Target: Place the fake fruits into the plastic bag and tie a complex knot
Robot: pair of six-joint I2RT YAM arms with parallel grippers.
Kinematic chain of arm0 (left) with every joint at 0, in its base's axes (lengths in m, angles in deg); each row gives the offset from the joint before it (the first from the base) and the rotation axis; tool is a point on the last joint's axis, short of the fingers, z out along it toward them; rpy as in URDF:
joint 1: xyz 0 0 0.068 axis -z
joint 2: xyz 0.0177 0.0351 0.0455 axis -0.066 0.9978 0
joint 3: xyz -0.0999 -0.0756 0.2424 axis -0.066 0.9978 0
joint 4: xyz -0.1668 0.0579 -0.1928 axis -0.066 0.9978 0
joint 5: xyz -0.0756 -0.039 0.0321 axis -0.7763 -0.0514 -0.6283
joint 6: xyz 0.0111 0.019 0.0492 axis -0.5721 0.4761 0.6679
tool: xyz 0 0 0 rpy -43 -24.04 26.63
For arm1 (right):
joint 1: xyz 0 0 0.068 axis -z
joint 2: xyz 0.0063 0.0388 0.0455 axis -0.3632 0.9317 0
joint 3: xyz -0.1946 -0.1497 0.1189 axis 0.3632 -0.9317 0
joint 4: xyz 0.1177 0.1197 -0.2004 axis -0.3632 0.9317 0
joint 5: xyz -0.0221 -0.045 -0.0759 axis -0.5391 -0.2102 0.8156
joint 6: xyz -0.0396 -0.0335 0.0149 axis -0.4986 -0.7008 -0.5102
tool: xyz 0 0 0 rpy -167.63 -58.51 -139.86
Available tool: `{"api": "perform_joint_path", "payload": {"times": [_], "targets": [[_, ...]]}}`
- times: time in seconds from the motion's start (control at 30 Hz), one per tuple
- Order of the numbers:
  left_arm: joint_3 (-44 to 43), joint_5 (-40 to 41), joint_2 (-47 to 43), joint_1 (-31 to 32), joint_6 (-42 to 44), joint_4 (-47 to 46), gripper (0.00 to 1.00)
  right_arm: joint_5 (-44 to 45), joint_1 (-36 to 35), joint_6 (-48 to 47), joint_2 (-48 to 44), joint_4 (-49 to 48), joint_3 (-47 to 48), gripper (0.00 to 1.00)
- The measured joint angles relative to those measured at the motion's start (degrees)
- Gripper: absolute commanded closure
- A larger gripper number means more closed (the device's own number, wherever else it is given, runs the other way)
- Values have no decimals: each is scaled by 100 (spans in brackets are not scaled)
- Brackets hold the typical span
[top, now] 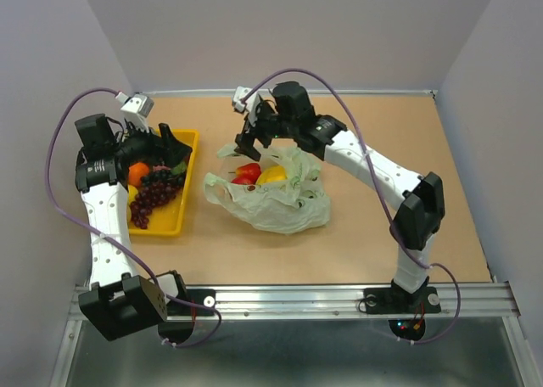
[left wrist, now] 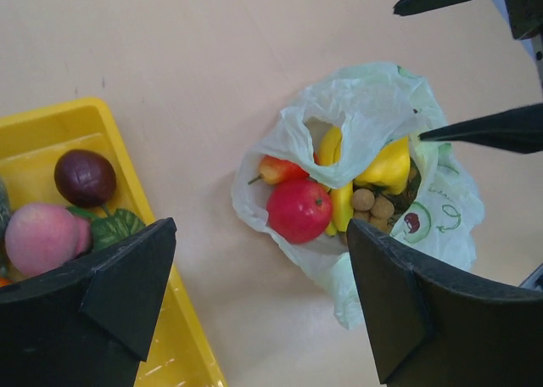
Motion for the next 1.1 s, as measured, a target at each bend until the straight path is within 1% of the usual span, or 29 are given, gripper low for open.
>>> {"api": "perform_joint_path", "payload": {"times": [0.1, 0.3, 0.37, 0.43, 0.47, 0.53, 0.57, 0.67, 0.73, 0.77, 0.8, 0.9, 1.03, 1.1], "targets": [[0, 39, 90, -44, 103, 282, 7, 129, -330, -378, 437, 31, 247, 0], [0, 118, 105, -70, 551, 837, 7, 297, -612, -813, 741, 138, 278, 1], [0, 129, 111, -74, 715, 990, 8, 345, -654, -911, 817, 149, 306, 13], [0, 129, 111, -83, 903, 1126, 8, 404, -684, -949, 938, 160, 415, 29], [0, 120, 111, -94, 1099, 1248, 8, 459, -695, -957, 1029, 151, 511, 53], [20, 98, 109, -96, 1412, 1375, 8, 560, -695, -981, 1145, 157, 621, 71], [59, 92, 98, -94, 1563, 1421, 8, 619, -695, -909, 1193, 162, 669, 86], [212, 83, 107, 4, 2090, 1694, 8, 752, -693, -693, 1294, 157, 855, 100], [278, 2, 192, 94, 2286, 1880, 7, 815, -684, -555, 1298, 155, 918, 100], [289, -55, 264, 133, 2347, 1941, 5, 841, -682, -474, 1298, 151, 955, 99], [297, -98, 315, 164, 2363, 1952, 3, 870, -682, -422, 1298, 140, 973, 100], [321, -354, 557, 323, 2347, 1945, 2, 940, -684, -278, 1296, 144, 979, 100], [321, -649, 730, 614, 2310, 1937, 2, 1040, -684, -188, 1294, 149, 979, 100], [321, -726, 787, 850, 2253, 1923, 5, 1084, -684, -168, 1292, 149, 979, 100]]}}
